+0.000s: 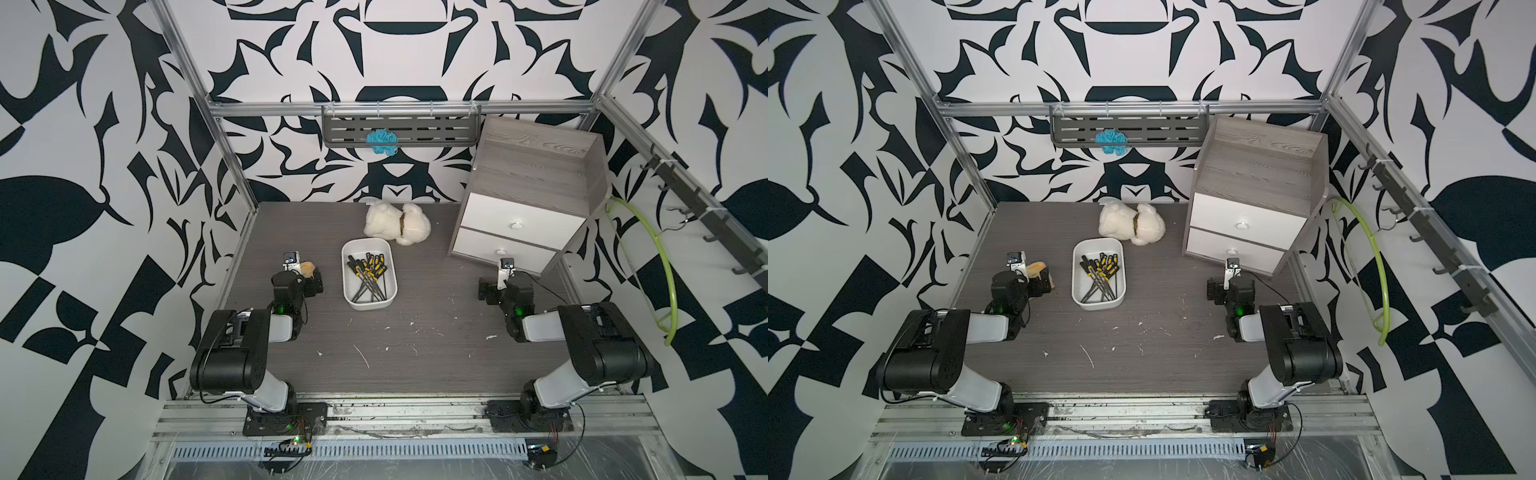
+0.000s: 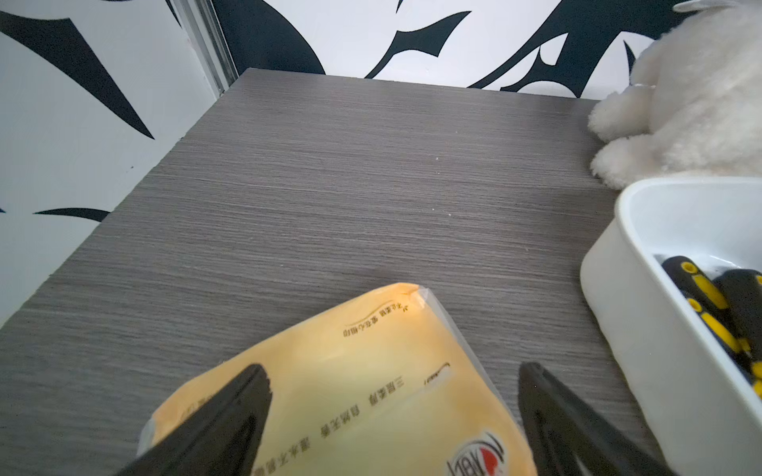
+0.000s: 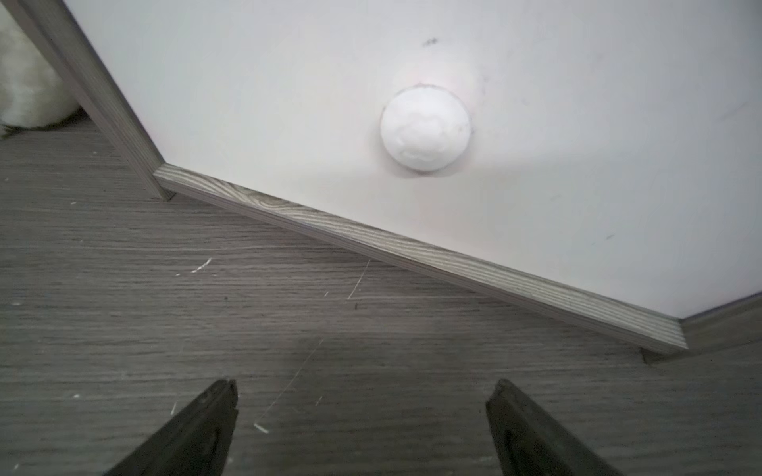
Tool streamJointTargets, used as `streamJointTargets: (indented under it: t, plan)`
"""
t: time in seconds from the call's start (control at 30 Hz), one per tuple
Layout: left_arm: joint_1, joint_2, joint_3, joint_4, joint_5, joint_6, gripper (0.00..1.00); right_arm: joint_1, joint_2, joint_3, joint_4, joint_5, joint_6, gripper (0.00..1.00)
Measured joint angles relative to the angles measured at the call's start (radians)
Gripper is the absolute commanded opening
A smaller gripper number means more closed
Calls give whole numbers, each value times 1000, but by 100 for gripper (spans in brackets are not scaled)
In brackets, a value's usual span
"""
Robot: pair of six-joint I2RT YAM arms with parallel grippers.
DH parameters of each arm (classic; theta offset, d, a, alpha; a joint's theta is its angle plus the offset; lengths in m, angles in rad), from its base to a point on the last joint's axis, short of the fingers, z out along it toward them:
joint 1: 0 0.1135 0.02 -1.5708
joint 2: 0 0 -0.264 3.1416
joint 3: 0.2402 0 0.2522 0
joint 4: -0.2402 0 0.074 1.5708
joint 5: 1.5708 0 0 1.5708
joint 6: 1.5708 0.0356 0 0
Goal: Take the file tool out of the storage box
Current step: Move the storage box to the center of the board.
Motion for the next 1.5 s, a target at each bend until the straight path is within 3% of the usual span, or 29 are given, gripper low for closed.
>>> streamJointTargets:
  t: [1.07,1.17,1.3,1.5]
  plan:
    - [0,-12,-9,12,-2,6,99,-1,-10,0,-12,-7,0,100]
    - [-14,-105,-42,-17,-19,10,99,0,-114,0,-87,-13,0,100]
    - [-107,-349,-23,-172,-99,-6,99,8,-337,75,-305,-60,77,100]
    - [-163,-580,183,-529,-43,-262,99,32,-430,248,-496,-288,321,100]
